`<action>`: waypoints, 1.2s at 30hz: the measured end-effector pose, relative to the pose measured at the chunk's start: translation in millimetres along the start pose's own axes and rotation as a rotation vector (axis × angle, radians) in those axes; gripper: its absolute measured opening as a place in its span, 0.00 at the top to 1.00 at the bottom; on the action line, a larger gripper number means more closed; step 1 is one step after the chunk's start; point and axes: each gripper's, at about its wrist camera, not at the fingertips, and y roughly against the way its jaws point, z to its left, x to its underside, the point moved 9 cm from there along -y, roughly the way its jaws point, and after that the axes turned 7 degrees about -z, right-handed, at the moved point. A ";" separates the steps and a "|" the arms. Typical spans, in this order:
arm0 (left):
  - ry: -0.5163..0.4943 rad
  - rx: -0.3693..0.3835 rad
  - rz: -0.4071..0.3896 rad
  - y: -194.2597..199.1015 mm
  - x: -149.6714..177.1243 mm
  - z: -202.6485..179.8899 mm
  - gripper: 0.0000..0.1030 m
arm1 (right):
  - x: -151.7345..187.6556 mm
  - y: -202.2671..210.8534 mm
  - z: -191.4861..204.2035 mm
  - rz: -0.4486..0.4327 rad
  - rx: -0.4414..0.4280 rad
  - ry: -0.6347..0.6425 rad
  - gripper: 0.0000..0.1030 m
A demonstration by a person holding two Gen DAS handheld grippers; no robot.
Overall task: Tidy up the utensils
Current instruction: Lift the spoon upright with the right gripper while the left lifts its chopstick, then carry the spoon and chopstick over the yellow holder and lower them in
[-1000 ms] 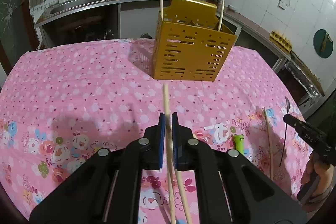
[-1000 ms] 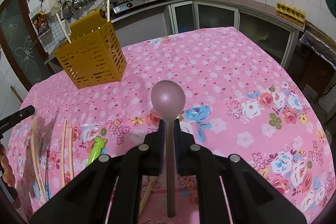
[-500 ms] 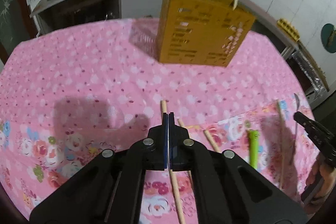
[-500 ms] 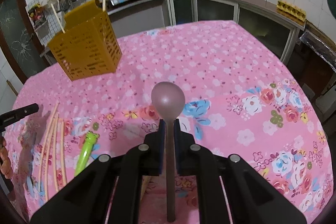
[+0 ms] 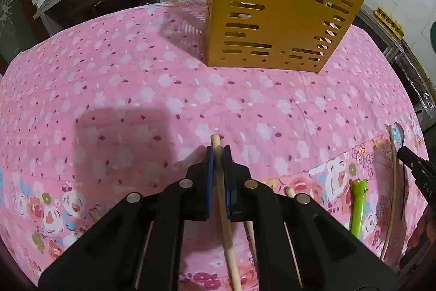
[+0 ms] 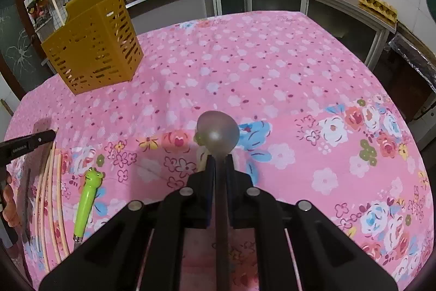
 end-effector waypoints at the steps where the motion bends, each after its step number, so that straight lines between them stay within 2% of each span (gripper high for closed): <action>1: -0.007 -0.004 0.003 -1.1 -0.2 0.1 0.95 | 0.6 -1.5 -0.1 0.005 0.003 0.002 0.92; 6: 0.011 -0.012 0.002 -5.3 -1.6 0.8 0.95 | 4.0 -9.5 -1.8 0.027 0.011 0.001 0.92; 11: 0.040 -0.009 -0.048 -8.6 -3.1 6.7 0.94 | 3.8 -12.5 -5.0 0.009 0.010 -0.038 0.92; 15: -0.031 -0.057 -0.112 -5.0 1.2 -0.7 0.93 | 3.3 -13.9 -0.8 -0.005 0.044 -0.004 0.92; 26: -0.083 -0.100 -0.151 -3.3 0.5 -1.6 0.94 | 0.1 -16.8 0.3 -0.032 0.070 0.027 0.91; 31: -0.102 -0.115 -0.155 -2.8 3.2 -5.9 0.93 | -0.6 -19.2 1.5 -0.011 0.089 0.048 0.91; 36: -0.120 -0.132 -0.154 -1.9 3.7 -7.8 0.93 | -4.0 -23.5 3.9 0.052 0.109 0.080 0.91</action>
